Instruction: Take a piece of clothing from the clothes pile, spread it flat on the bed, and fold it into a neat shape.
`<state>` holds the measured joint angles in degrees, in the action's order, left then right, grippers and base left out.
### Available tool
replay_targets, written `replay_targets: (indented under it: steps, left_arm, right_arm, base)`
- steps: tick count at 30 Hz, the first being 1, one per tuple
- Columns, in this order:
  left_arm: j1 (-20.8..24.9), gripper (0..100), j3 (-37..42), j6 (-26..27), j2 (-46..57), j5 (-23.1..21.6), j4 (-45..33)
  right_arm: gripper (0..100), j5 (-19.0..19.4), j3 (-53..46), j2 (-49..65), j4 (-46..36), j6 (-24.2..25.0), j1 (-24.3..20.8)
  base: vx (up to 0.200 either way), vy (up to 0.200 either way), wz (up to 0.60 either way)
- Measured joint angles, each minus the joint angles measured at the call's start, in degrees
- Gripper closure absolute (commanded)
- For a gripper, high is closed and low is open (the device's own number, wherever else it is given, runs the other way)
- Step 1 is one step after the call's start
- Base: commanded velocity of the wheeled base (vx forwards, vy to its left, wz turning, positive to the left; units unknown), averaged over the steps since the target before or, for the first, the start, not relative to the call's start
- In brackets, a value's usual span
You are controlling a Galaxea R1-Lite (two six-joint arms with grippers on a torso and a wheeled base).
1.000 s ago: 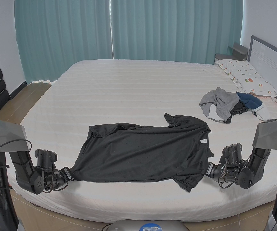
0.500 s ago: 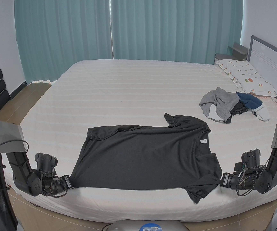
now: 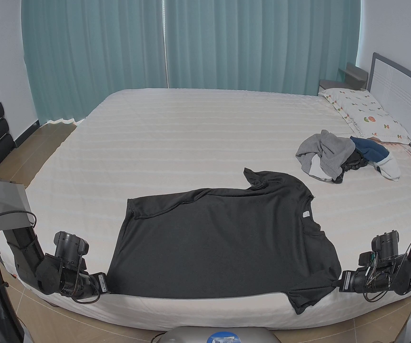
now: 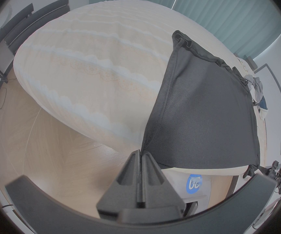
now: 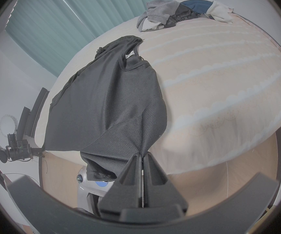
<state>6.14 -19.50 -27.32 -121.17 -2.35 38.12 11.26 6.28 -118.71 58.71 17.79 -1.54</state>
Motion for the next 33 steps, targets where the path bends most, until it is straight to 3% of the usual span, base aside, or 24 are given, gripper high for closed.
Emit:
replay_targets:
  steps: [8, 9, 23, 30, 33]
  left_arm:
    - [0.7, 100, -0.2, -0.4, 0.1, 0.1, 0.6]
    - [0.7, 0, -0.3, -0.5, 0.1, 0.1, 0.6]
    - [0.6, 0, -1.1, -1.0, 1.3, -0.5, 0.8]
    - [0.5, 0, -2.6, -4.4, 2.9, -0.6, 2.6]
    - [0.5, 0, -3.4, -7.4, 3.4, -0.5, 4.4]
  right_arm:
    - [100, 0.0, 1.2, -0.1, 0.1, -0.2, -0.1]
    - [0, 0.1, 1.5, -0.2, 0.0, -0.2, -0.1]
    - [0, 0.7, 4.4, 1.4, 1.2, 3.1, 0.8]
    - [0, 1.3, 7.9, 3.5, 1.3, 18.0, -1.3]
    - [0, 1.4, 9.5, 3.2, 2.0, 25.1, -3.1]
  base:
    - [0.000, 0.000, 0.00]
    - [0.000, 0.000, 0.00]
    - [0.000, 0.000, 0.00]
    - [0.000, 0.000, 0.00]
    - [0.200, 0.000, 0.00]
